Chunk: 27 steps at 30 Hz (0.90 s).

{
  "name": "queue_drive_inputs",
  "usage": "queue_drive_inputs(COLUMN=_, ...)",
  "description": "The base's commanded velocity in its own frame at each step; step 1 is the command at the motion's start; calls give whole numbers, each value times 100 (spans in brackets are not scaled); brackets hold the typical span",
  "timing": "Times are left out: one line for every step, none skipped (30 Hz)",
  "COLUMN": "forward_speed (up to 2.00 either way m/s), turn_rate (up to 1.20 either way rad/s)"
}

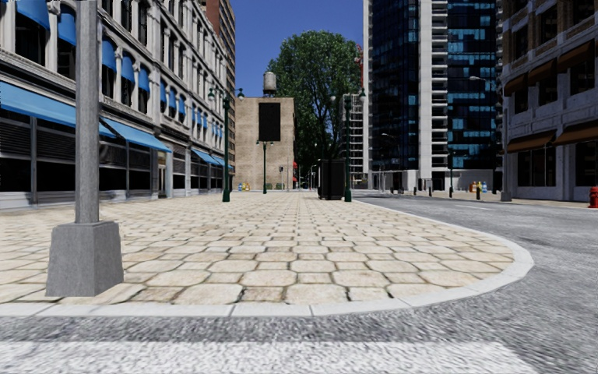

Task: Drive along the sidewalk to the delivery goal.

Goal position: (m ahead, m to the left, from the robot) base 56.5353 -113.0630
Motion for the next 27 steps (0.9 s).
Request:
queue_drive_inputs(forward_speed=200, turn_rate=0)
queue_drive_inputs(forward_speed=200, turn_rate=0)
queue_drive_inputs(forward_speed=200, turn_rate=0)
queue_drive_inputs(forward_speed=200, turn_rate=0)
queue_drive_inputs(forward_speed=200, turn_rate=0)
queue_drive_inputs(forward_speed=200, turn_rate=0)
queue_drive_inputs(forward_speed=200, turn_rate=0)
queue_drive_inputs(forward_speed=200, turn_rate=0)
queue_drive_inputs(forward_speed=200, turn_rate=0)
queue_drive_inputs(forward_speed=200, turn_rate=0)
queue_drive_inputs(forward_speed=200, turn_rate=0)
queue_drive_inputs(forward_speed=200, turn_rate=0)
queue_drive_inputs(forward_speed=200, turn_rate=0)
queue_drive_inputs(forward_speed=200, turn_rate=0)
queue_drive_inputs(forward_speed=199, turn_rate=0)
queue_drive_inputs(forward_speed=193, turn_rate=0)
queue_drive_inputs(forward_speed=193, turn_rate=0)
queue_drive_inputs(forward_speed=176, turn_rate=0)
queue_drive_inputs(forward_speed=162, turn_rate=0)
queue_drive_inputs(forward_speed=146, turn_rate=0)
queue_drive_inputs(forward_speed=142, turn_rate=0)
queue_drive_inputs(forward_speed=142, turn_rate=0)
queue_drive_inputs(forward_speed=140, turn_rate=0)
queue_drive_inputs(forward_speed=140, turn_rate=0)
queue_drive_inputs(forward_speed=140, turn_rate=0)
queue_drive_inputs(forward_speed=140, turn_rate=0)
queue_drive_inputs(forward_speed=140, turn_rate=0)
